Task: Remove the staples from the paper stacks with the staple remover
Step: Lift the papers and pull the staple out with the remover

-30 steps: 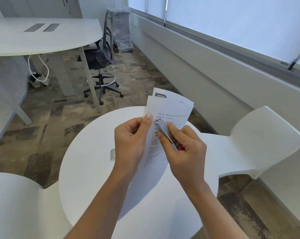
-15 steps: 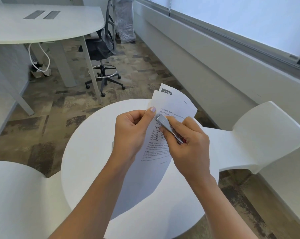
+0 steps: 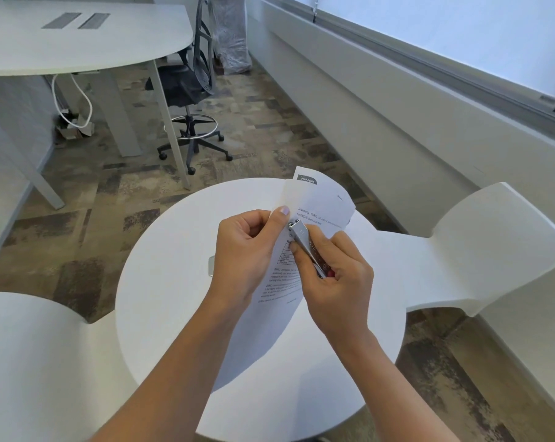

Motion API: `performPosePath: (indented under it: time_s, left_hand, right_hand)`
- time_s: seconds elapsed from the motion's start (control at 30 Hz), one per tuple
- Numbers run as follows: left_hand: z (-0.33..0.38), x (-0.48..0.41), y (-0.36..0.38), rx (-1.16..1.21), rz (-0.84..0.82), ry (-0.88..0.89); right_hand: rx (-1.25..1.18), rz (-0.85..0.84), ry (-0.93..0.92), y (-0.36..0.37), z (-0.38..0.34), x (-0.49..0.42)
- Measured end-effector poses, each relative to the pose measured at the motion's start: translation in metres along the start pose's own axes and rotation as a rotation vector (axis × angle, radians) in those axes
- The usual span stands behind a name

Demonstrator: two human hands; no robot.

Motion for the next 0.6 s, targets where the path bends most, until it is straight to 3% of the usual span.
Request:
performPosePath:
  time_s: [0.43, 0.6]
  left_hand:
    - [-0.0003, -0.0067, -0.0025, -0.015, -0.052, -0.111]
    - [0.0005, -0.0073, -0.0025, 0.045, 0.006, -0.187]
  right_hand:
    - [0.015, 0.063, -0.094, 0.0015, 0.0085, 0.0002]
    - [0.036, 0.063, -0.073, 0.0011, 0.007, -0.0017]
Point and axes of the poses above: each hand's wrist, its own x-axis away from the middle knuckle, its own y-axis out of the palm, z = x × y, the point moved 3 cm from there along -x, towards the middle knuckle, and after that the axes turned 10 degrees about x, right-handed, at the moved point
